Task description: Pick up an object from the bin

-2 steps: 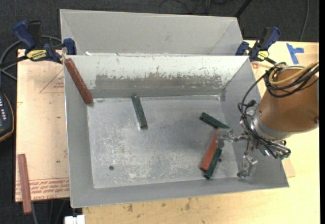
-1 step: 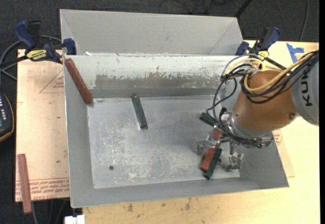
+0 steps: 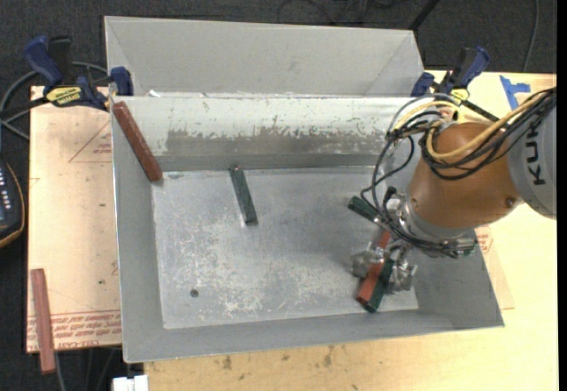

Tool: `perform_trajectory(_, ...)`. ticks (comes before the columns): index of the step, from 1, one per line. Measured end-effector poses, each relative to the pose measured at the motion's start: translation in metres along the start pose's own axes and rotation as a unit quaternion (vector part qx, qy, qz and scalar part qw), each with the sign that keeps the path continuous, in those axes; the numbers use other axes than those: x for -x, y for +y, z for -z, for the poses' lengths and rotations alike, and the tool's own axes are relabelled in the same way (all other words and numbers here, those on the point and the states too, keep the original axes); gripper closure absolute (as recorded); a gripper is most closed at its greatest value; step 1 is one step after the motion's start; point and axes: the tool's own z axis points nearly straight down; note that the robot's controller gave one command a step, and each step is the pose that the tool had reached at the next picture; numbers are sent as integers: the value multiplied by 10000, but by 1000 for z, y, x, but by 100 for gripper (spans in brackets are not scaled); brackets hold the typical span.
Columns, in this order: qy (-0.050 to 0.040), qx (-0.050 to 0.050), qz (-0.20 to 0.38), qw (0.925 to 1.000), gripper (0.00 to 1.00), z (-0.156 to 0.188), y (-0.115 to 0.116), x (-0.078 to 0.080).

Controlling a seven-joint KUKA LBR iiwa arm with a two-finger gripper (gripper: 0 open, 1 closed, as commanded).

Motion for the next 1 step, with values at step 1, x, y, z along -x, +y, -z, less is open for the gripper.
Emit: perform_trajectory(1, -17, -43, -97, 9999, 100, 145, 4, 13)
